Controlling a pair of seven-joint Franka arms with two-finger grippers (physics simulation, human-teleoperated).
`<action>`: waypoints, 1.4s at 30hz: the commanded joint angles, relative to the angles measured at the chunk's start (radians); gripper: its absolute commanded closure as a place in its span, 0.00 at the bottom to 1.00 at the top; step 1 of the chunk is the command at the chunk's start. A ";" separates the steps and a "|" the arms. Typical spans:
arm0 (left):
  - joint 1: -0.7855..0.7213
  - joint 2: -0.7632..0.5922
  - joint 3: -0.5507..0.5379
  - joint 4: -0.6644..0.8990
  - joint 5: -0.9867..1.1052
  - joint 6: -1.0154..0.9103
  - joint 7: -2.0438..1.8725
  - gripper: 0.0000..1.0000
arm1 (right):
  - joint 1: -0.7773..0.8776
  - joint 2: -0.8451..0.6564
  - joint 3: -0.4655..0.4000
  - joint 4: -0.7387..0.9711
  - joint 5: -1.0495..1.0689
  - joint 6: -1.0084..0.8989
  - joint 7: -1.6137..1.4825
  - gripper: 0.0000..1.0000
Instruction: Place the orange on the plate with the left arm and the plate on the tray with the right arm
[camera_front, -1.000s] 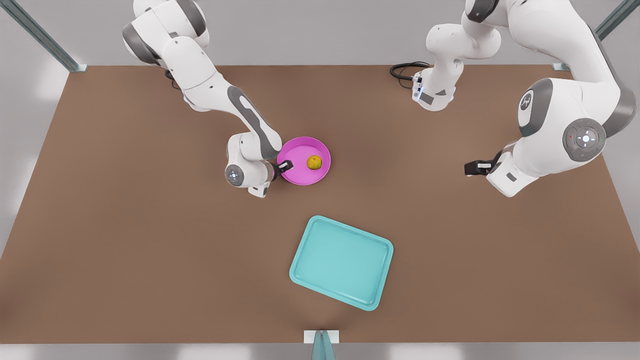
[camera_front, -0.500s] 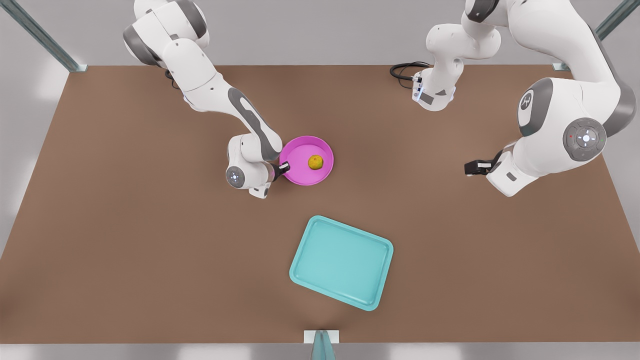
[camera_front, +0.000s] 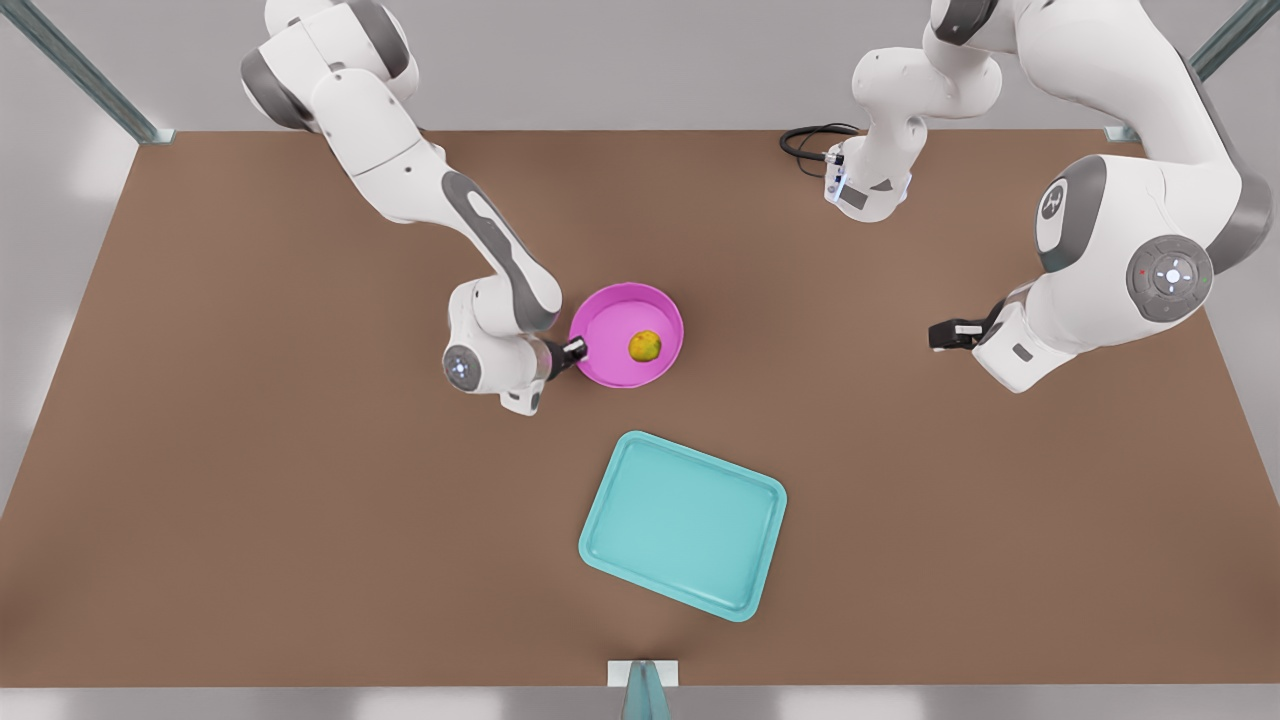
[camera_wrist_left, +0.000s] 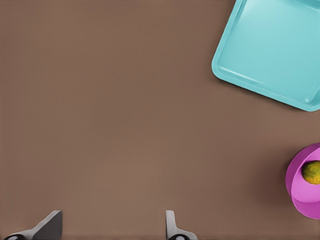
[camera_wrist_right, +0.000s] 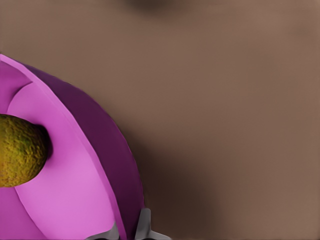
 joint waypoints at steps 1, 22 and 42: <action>0.000 -0.001 0.000 0.000 -0.002 -0.001 0.004 0.00 | 0.000 0.008 -0.004 0.035 -0.010 -0.022 0.015 0.79; 0.008 0.005 -0.002 0.020 -0.006 0.000 0.004 0.00 | 0.016 0.463 -0.070 0.808 -0.001 0.009 0.403 0.79; 0.005 0.004 -0.011 0.030 -0.005 -0.006 -0.013 0.00 | -0.027 0.609 -0.084 0.992 -0.001 0.055 0.506 0.79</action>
